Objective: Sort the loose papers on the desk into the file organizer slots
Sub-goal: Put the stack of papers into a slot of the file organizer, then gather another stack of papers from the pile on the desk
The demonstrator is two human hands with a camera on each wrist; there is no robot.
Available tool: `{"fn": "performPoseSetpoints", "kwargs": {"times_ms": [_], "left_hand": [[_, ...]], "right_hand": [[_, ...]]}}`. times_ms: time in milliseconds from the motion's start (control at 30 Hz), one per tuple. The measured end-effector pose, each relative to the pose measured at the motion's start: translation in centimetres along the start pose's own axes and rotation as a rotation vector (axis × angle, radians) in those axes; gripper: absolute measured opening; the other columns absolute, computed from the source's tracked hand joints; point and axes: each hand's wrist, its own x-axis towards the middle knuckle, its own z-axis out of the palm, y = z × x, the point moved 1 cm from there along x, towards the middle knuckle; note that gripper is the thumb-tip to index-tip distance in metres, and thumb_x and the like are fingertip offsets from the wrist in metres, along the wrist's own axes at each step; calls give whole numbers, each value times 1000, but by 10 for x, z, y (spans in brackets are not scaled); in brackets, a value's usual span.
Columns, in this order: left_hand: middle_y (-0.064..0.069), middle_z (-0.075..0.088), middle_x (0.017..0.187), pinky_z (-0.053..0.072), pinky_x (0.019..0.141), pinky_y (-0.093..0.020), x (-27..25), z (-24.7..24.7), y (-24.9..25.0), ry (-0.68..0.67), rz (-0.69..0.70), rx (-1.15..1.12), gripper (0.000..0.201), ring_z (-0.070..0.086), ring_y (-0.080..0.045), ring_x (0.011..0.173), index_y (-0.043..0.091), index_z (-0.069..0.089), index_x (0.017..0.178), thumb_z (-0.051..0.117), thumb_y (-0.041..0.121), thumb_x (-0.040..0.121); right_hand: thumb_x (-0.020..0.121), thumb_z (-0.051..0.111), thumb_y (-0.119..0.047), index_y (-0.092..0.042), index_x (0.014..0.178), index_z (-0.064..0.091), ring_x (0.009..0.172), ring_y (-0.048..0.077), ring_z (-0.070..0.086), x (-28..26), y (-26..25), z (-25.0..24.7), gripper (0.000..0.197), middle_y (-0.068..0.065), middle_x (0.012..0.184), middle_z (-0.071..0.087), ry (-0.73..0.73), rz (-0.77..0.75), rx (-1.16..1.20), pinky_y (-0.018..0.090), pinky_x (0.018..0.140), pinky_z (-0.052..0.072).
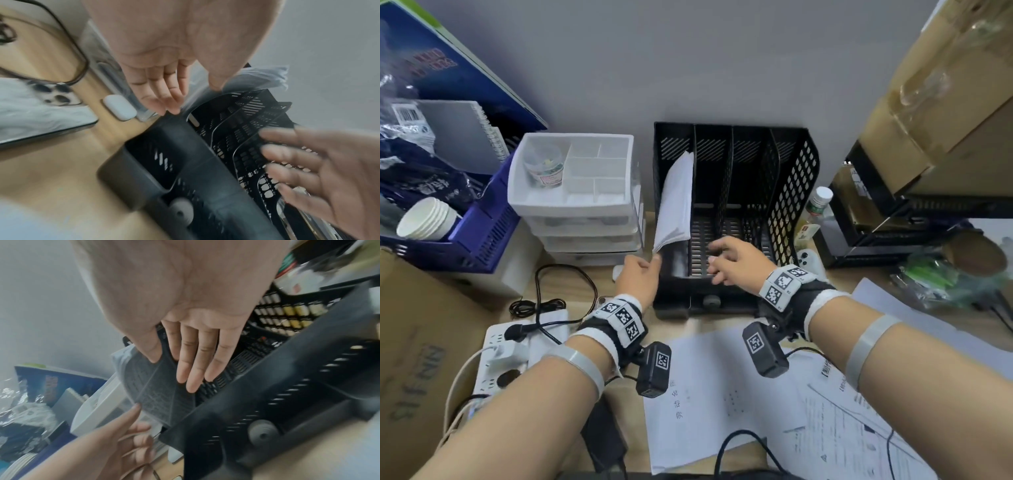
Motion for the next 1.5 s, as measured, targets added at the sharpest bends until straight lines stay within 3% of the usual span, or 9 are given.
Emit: {"fn": "performPoseSetpoints", "kwargs": {"times_ms": [67, 200, 367, 633, 933, 1033, 1167, 1300, 1500], "left_hand": [[-7, 61, 74, 58, 73, -41, -6, 4, -22, -74, -36, -11, 43, 64, -29, 71, 16, 43, 81, 61, 56, 86], [-6, 62, 87, 51, 86, -37, -27, 6, -69, -240, -166, 361, 30, 63, -31, 93, 19, 51, 87, 67, 43, 87], [-23, 42, 149, 46, 103, -43, -47, 14, -114, -287, -310, 601, 91, 48, -40, 133, 1, 15, 152, 69, 33, 86], [-16, 73, 108, 60, 85, -47, -56, 24, -121, -330, -245, 230, 28, 71, -36, 96, 5, 64, 115, 63, 12, 88], [-10, 77, 106, 57, 91, -56, -71, 53, -50, -426, -21, -89, 15, 73, -32, 100, 21, 67, 104, 60, 21, 91], [-7, 78, 98, 61, 84, -47, -86, 93, -12, -502, 8, -144, 14, 75, -28, 96, 16, 66, 107, 62, 13, 94], [-17, 69, 109, 57, 71, -33, -99, 143, -11, -583, 43, 68, 24, 71, -31, 96, 13, 58, 112, 68, 11, 91], [-12, 58, 112, 50, 84, -36, -114, 191, -43, -683, 75, 526, 65, 61, -31, 101, 10, 39, 136, 76, 17, 84], [-4, 66, 85, 47, 64, -29, -124, 226, -64, -584, 11, 522, 42, 60, -19, 71, 15, 48, 115, 76, 20, 84]], "right_hand": [[95, 55, -16, -1, 108, 64, 63, 22, 64, -16, 16, -11, 22, 18, 84, 70, -5, 70, 43, 26, 59, 51], [93, 54, -17, -8, 84, 72, 61, 16, 64, -42, 80, -24, 22, 7, 74, 70, -23, 256, -45, 24, 58, 52], [86, 63, -25, -13, 118, 57, 89, 25, 59, -69, 176, -14, 35, 9, 112, 64, 31, 556, -303, 30, 74, 48], [84, 67, -17, -8, 135, 43, 99, 25, 59, -87, 193, 11, 57, 12, 123, 62, 138, 506, -168, 24, 69, 41], [86, 63, -20, -13, 110, 69, 101, 29, 64, -124, 194, -71, 25, 7, 108, 70, 273, 433, 1, 43, 92, 53], [92, 56, -18, 1, 110, 66, 104, 35, 62, -156, 208, -123, 28, 20, 115, 68, 455, 466, -72, 36, 85, 49], [95, 49, -12, -4, 131, 57, 107, 30, 57, -201, 238, -177, 38, 16, 132, 59, 690, 577, -8, 23, 81, 34], [95, 47, -10, -3, 138, 50, 125, 36, 52, -248, 288, -204, 44, 19, 142, 51, 779, 740, 2, 31, 97, 41], [93, 44, -11, -8, 138, 51, 123, 33, 54, -279, 328, -205, 45, 15, 141, 53, 753, 822, 38, 32, 97, 43]]}}
